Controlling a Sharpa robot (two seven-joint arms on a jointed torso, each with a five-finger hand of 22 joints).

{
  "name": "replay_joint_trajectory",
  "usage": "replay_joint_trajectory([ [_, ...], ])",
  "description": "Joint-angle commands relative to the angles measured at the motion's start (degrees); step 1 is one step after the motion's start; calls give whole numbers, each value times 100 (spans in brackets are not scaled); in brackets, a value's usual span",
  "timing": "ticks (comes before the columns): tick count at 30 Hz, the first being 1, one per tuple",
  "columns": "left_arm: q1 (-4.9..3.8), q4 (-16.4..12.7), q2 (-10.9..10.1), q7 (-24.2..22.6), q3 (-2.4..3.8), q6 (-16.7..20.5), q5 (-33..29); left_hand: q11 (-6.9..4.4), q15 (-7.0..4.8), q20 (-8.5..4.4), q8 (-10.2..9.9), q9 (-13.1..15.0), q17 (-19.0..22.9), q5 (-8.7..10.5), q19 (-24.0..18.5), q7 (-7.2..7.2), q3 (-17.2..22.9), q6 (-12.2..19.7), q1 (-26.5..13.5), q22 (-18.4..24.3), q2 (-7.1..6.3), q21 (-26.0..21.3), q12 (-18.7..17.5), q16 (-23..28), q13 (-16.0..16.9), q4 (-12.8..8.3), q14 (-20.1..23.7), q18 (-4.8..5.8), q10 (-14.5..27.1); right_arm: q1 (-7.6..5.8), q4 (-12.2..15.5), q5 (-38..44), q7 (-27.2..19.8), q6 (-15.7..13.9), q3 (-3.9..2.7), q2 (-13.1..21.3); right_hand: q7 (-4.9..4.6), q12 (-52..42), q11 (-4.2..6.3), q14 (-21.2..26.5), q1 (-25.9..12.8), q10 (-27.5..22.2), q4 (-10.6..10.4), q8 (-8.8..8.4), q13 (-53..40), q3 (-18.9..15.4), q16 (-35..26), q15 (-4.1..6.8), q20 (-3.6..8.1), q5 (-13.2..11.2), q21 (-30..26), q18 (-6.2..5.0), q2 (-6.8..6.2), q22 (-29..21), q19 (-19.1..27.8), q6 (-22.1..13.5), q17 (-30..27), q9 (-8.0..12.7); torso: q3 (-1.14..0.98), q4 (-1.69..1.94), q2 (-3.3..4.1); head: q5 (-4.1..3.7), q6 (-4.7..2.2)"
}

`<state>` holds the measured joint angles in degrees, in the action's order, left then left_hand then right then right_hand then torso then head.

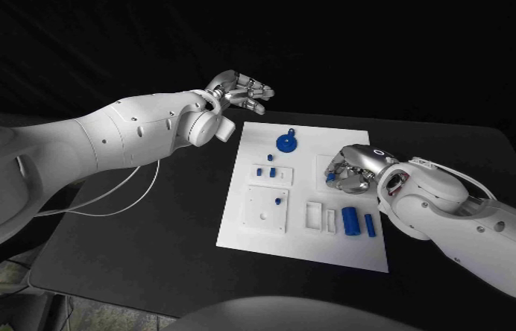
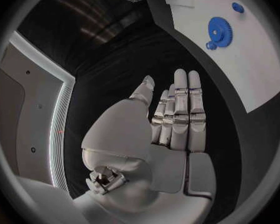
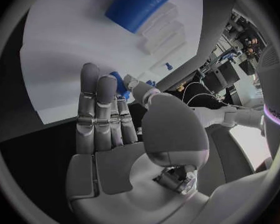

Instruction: Assemble the parts on the task board

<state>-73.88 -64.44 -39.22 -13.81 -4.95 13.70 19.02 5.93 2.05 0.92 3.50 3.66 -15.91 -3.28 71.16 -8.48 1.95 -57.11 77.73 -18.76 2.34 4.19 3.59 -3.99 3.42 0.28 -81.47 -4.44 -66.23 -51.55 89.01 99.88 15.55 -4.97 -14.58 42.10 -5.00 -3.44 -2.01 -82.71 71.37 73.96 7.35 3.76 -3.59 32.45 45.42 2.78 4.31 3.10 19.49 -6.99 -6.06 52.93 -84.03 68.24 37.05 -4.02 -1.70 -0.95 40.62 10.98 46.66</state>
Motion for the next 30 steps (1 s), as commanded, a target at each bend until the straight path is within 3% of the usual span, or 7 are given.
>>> replay_joint_trajectory([
  [1,-3,-5,7,-25,3,-79,9,-1,5,14,14,9,8,18,42,20,-34,15,31,6,26,29,-2,10,0,9,11,92,15,9,37,63,17,-355,7,-18,6,-12,10,-4,9,73,-7,13,0,78,-23,56,33,-33,38,24,114,16,-213,72,11,-21,6,4,0,-8,-6],
  [6,-3,-3,2,-20,2,-86,9,-1,5,14,14,9,8,18,42,20,-34,15,31,6,26,29,-2,10,0,9,11,92,15,10,64,63,53,-546,8,-5,15,-7,40,-20,-37,235,127,0,-6,576,-48,91,79,-27,138,46,65,136,-188,197,34,-70,6,3,0,-20,-10],
  [10,-3,3,-2,-14,2,-92,9,-1,6,15,14,9,10,18,40,21,-31,14,32,19,31,30,-1,11,0,8,18,93,15,10,120,-28,68,-546,-2,34,23,-8,50,-27,-92,267,179,-5,-8,757,-63,96,82,-25,192,34,24,245,-155,220,49,-117,2,3,1,-13,-10],
  [19,-3,12,-4,-8,1,-95,10,-1,6,15,14,9,10,18,40,21,-31,14,32,19,31,30,-1,11,0,8,18,93,15,9,429,-537,40,-414,-278,134,23,-8,52,-32,-96,278,209,-2,-9,726,-95,96,81,-24,178,20,57,326,-134,219,59,-156,4,-1,-3,-8,-3],
  [23,-3,15,0,-9,0,-92,10,-1,6,15,14,9,10,18,40,21,-31,14,32,19,31,30,-1,11,0,8,18,93,15,7,612,-646,6,-408,-343,123,23,-7,52,-35,-96,279,226,-3,-9,695,-106,96,80,-23,159,12,76,349,-135,219,62,-167,5,-4,-1,0,-6],
  [27,-3,16,1,-10,0,-91,11,-1,6,15,14,9,10,18,40,21,-31,14,32,19,31,30,-1,11,0,8,18,93,15,7,735,-532,-58,-384,-356,-31,22,-6,51,-37,-90,276,236,-4,-9,675,-114,94,76,-22,144,8,88,363,-131,215,63,-170,5,-10,-3,18,1],
  [30,-3,19,-3,-11,0,-88,13,-1,5,14,15,9,11,18,40,21,-29,15,42,24,29,32,-1,11,0,0,19,92,15,8,754,-388,-105,-387,-318,-209,24,-7,52,-32,-89,276,233,-3,-8,668,-120,93,71,-23,139,14,90,368,-133,218,62,-172,2,-15,-1,39,-2],
])
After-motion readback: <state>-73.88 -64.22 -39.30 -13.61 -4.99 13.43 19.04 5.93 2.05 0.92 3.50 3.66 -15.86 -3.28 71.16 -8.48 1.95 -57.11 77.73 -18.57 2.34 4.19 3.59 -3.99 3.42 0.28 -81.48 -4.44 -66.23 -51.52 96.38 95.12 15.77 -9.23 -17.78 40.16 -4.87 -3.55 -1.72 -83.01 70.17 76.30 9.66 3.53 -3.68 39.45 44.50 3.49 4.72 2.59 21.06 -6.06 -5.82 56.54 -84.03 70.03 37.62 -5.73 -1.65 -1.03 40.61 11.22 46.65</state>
